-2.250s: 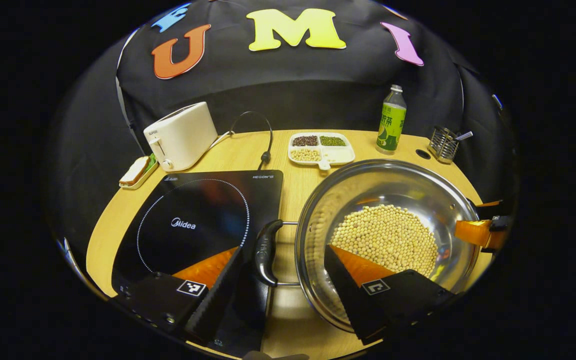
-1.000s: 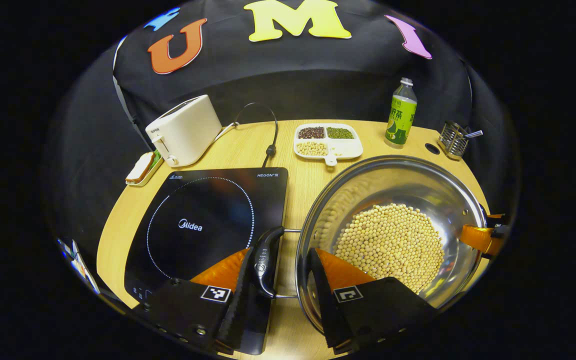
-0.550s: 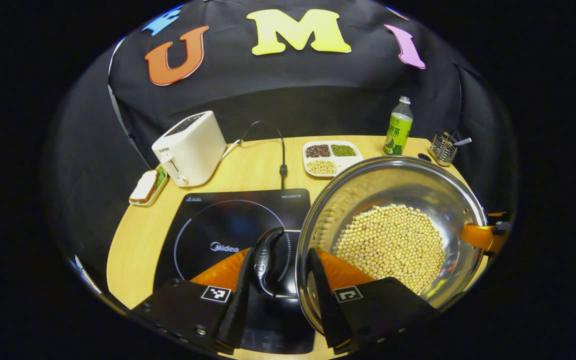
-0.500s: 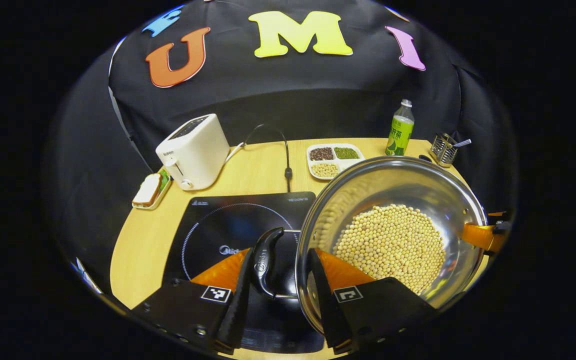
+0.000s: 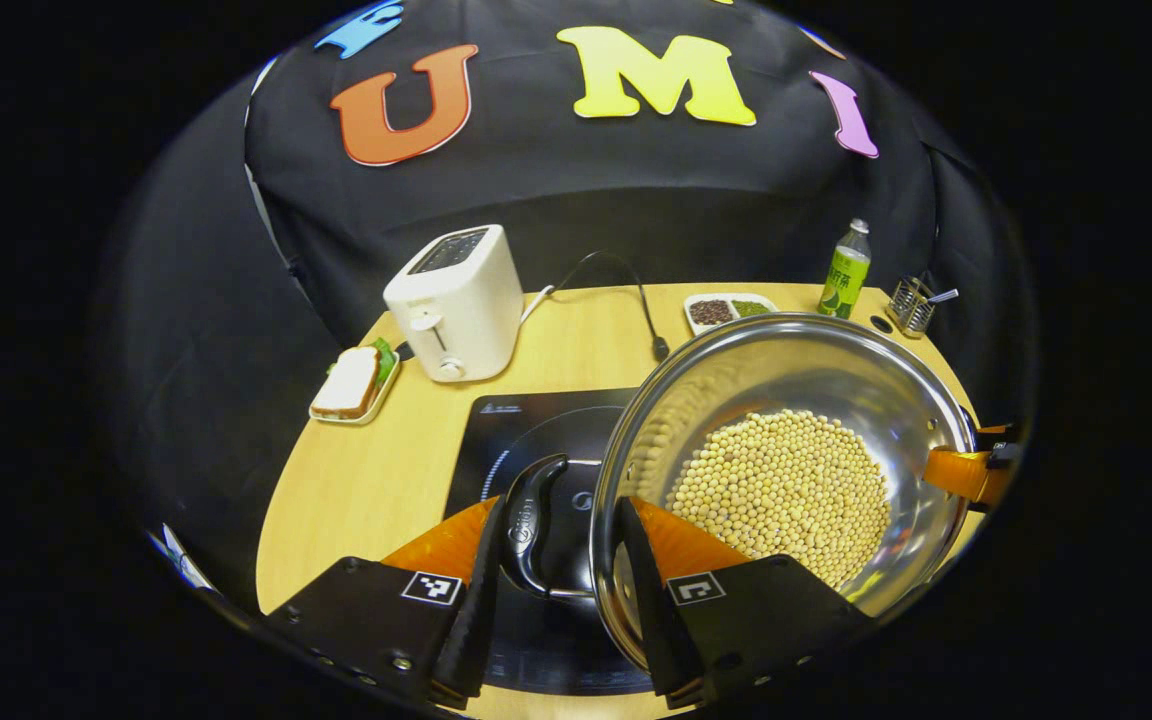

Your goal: First push the handle of the pot to place it horizontally, then grasp the pot with both hands and set it on the induction cooktop.

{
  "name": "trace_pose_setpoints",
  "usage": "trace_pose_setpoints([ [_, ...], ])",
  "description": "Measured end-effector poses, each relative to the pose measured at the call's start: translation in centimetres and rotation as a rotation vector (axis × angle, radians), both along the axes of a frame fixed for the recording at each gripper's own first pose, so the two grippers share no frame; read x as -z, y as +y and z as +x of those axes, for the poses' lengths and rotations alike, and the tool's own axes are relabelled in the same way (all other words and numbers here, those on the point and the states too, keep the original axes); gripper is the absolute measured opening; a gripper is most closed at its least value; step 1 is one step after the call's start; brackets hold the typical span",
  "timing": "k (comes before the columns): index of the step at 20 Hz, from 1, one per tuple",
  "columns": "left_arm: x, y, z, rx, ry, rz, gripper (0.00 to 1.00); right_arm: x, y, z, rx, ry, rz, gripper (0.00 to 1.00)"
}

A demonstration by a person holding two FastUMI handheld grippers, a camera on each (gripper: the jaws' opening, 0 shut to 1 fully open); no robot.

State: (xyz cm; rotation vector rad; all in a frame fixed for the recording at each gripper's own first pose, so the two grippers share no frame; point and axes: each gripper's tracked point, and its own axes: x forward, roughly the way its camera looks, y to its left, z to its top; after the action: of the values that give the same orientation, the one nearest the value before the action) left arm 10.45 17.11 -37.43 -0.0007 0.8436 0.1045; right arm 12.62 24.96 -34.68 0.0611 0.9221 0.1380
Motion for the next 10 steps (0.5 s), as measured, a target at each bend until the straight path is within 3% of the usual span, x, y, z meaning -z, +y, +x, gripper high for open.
trace_pose_setpoints([
  [10,1.4,6.7,-0.6,-0.016,0.031,0.012,0.6,0.5,7.0,-0.1,-0.018,0.014,0.0,0.56],
])
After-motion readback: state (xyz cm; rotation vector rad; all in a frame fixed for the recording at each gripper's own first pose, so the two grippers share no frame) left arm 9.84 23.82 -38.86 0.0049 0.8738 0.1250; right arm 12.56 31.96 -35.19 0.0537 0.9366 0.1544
